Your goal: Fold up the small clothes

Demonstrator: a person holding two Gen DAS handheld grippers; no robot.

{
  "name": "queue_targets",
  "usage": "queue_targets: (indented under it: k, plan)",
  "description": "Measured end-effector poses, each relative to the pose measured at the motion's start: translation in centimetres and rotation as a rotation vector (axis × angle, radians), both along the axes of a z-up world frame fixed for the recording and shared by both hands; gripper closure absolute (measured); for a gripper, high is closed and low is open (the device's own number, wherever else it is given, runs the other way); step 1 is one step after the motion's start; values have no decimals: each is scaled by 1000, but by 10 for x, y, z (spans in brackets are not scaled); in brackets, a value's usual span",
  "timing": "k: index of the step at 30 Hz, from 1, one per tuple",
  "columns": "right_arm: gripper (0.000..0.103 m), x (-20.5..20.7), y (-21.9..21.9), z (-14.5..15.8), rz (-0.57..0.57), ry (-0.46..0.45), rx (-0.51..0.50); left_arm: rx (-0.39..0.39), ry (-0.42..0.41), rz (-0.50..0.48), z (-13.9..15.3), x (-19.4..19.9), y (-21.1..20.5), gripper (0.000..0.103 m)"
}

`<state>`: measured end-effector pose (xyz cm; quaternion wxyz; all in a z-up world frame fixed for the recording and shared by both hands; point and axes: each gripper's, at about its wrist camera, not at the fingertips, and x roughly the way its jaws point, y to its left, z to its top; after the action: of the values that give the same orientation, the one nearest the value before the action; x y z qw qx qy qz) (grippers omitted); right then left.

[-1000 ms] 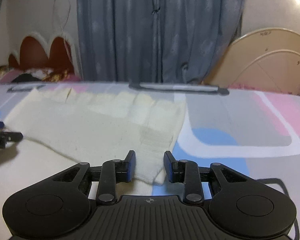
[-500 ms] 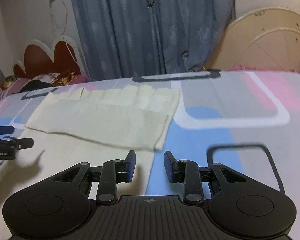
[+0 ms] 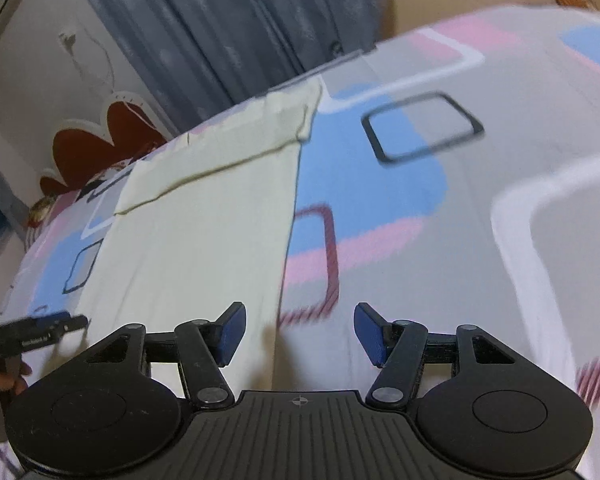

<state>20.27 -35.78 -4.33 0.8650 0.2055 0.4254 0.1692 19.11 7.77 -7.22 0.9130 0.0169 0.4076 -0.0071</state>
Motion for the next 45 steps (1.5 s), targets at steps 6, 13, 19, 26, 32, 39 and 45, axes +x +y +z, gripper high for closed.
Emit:
queue_targets:
  k: [6, 13, 19, 26, 32, 39, 45]
  plan:
    - [43, -28, 7, -2, 12, 36, 9, -138, 47, 2, -4, -36, 19, 57]
    - [64, -69, 1, -10, -1, 94, 84, -414, 92, 37, -14, -82, 53, 67]
    - [64, -87, 0, -20, -38, 143, 228, -568, 116, 50, -24, -95, 77, 71]
    - [64, -94, 7, -19, -16, 154, 249, -621, 105, 73, -30, -91, 85, 72]
    - [64, -71, 18, -17, -8, 141, 253, -623, 104, 84, -26, -75, 78, 71]
    - [64, -82, 4, -19, -13, 152, 243, -579, 106, 152, -25, -93, 106, 66]
    - [64, -80, 4, -29, -33, 176, 339, -838, 139, 133, -49, -86, 110, 67]
